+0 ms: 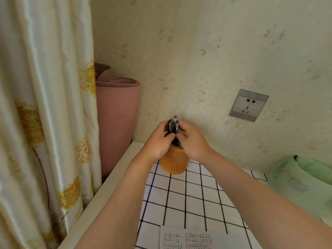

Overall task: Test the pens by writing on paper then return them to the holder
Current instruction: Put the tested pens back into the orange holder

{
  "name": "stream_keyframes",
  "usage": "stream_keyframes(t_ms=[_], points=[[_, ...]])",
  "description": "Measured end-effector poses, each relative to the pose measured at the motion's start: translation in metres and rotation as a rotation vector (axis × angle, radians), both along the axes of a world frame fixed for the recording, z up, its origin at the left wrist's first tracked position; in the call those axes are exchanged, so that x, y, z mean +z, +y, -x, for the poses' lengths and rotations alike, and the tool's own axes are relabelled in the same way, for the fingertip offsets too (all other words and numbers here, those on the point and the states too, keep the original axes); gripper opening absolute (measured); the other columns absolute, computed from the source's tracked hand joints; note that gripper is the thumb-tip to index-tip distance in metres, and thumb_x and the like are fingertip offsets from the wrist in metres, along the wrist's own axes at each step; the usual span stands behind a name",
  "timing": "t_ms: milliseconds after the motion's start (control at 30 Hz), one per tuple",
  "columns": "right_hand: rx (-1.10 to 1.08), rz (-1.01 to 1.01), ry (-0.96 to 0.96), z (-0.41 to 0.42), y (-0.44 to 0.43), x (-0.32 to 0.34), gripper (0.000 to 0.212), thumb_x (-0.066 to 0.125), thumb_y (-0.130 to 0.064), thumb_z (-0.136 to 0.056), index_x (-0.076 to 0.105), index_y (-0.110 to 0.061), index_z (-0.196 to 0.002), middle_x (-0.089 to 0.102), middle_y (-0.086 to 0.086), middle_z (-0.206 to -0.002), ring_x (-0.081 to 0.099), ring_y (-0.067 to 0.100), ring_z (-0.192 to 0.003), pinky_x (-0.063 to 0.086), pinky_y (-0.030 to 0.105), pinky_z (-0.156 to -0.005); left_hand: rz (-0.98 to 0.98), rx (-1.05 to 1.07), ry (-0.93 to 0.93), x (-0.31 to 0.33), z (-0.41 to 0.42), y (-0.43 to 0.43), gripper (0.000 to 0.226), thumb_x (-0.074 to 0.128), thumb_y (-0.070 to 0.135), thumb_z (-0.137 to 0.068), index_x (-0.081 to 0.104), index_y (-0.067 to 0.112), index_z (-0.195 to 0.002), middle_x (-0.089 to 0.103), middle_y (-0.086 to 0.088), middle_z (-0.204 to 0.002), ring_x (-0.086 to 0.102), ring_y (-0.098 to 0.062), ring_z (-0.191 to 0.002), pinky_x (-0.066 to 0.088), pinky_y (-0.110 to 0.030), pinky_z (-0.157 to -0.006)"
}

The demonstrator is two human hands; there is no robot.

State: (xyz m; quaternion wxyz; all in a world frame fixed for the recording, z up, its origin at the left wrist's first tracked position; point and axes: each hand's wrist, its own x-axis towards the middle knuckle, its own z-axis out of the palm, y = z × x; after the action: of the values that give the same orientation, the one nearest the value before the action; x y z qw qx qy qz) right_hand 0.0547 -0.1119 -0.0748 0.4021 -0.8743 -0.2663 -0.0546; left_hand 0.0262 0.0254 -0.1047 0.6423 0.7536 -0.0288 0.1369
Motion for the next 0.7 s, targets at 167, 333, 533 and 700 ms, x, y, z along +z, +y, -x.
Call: stream_keyframes(t_ms=[167, 333, 533, 700], points=[[0.055, -0.006, -0.067, 0.0015, -0.0049, -0.0020, 0.038, 0.058, -0.013, -0.095, 0.061, -0.032, -0.128, 0.069, -0.013, -0.116, 0.062, 0.006, -0.111, 0.049, 0.035, -0.100, -0.188, 0.055, -0.117, -0.0008, 0.0037, 0.0127, 0.061, 0.059, 0.012, -0.097, 0.037, 0.027, -0.151, 0.051, 0.008, -0.143, 0.045, -0.003, -0.132, 0.034, -0.019, -0.108], [-0.012, 0.092, -0.047, 0.0024, -0.0059, -0.0065, 0.067, 0.065, -0.021, -0.090, 0.035, -0.033, -0.148, 0.056, -0.015, -0.132, 0.048, 0.012, -0.131, 0.038, 0.028, -0.101, -0.247, 0.036, -0.065, -0.0033, 0.0051, 0.0088, 0.074, 0.050, 0.018, -0.102, 0.007, 0.050, -0.153, 0.047, 0.004, -0.146, 0.041, -0.003, -0.133, 0.029, -0.015, -0.103], [0.059, 0.199, -0.061, 0.0050, -0.0051, -0.0023, 0.073, 0.051, -0.010, -0.096, 0.014, -0.026, -0.157, 0.036, 0.001, -0.157, 0.039, 0.019, -0.141, 0.031, 0.025, -0.111, -0.248, 0.013, -0.055, -0.0042, -0.0014, 0.0049, 0.056, 0.041, 0.017, -0.104, 0.025, 0.035, -0.154, 0.032, 0.010, -0.158, 0.028, 0.009, -0.131, 0.021, 0.001, -0.093], [0.072, 0.252, -0.055, 0.0048, -0.0058, -0.0039, 0.076, 0.053, -0.023, -0.098, 0.005, -0.029, -0.158, 0.031, 0.000, -0.159, 0.037, 0.019, -0.141, 0.029, 0.021, -0.104, -0.289, 0.028, 0.010, 0.0029, 0.0024, 0.0097, 0.063, 0.044, 0.026, -0.104, 0.012, 0.029, -0.158, 0.023, 0.003, -0.162, 0.025, -0.011, -0.146, 0.023, -0.032, -0.119]])
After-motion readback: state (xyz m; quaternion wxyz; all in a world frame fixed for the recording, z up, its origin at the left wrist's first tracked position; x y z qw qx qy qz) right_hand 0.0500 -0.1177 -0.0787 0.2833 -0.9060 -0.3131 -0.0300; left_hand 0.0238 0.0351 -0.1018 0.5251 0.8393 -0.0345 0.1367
